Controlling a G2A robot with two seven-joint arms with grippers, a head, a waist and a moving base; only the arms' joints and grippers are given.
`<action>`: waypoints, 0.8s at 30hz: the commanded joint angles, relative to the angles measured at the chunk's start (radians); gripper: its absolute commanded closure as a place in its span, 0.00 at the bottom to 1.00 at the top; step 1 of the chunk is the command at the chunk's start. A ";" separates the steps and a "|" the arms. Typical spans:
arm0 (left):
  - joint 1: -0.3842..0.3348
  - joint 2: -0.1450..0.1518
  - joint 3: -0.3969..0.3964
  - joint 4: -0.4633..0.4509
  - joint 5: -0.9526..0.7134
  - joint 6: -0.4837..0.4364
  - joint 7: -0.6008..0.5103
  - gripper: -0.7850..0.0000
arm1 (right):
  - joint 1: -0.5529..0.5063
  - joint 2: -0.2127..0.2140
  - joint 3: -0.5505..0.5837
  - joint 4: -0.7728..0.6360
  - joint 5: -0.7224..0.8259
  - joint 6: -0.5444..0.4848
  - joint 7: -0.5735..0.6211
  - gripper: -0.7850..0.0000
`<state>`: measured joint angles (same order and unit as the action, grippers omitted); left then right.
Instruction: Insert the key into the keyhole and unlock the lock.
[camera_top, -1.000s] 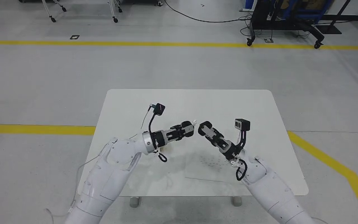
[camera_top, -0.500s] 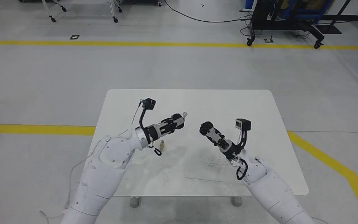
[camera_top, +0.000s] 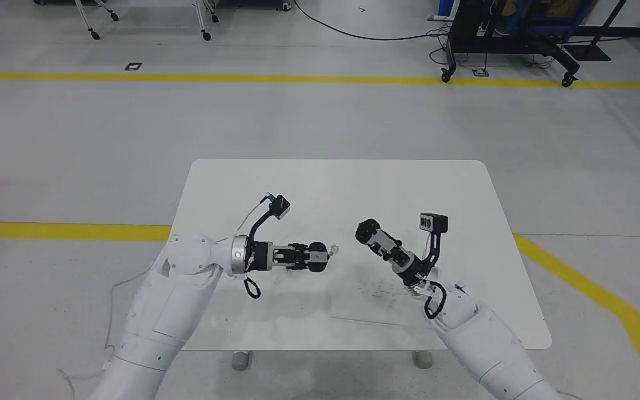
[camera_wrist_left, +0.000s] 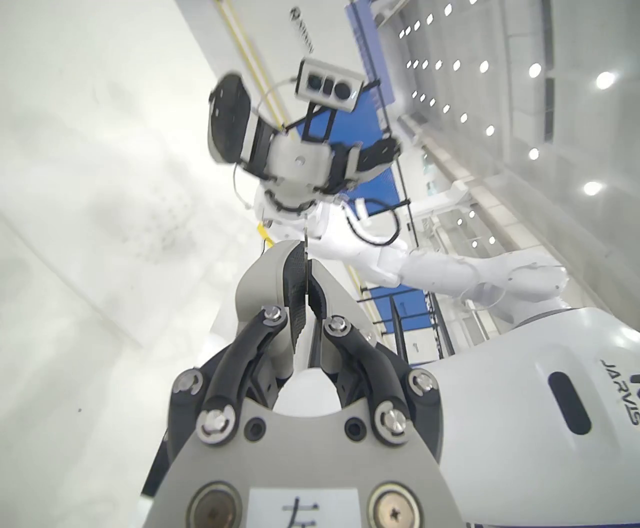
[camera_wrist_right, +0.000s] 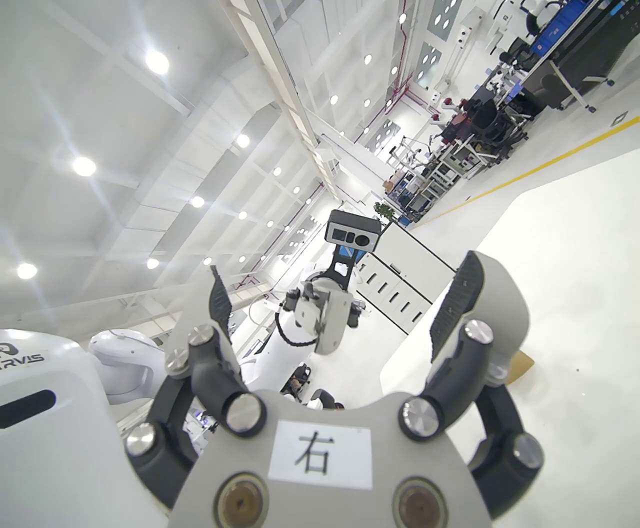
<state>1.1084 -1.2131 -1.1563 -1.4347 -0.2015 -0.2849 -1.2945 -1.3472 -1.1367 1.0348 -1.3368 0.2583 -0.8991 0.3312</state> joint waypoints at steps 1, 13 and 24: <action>-0.009 0.000 0.020 -0.001 0.025 -0.009 0.001 1.00 | 0.001 0.006 0.002 0.006 0.043 0.039 0.079 0.00; -0.028 0.007 0.075 0.002 0.080 -0.005 -0.005 1.00 | -0.006 0.025 0.009 0.002 0.052 0.154 0.318 0.69; -0.041 0.014 0.108 0.003 0.106 0.016 0.000 1.00 | -0.019 0.033 0.024 -0.019 0.108 0.166 0.414 0.90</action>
<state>1.0675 -1.2002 -1.0491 -1.4316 -0.0946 -0.2698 -1.2957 -1.3622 -1.1049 1.0565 -1.3504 0.3645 -0.7389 0.7378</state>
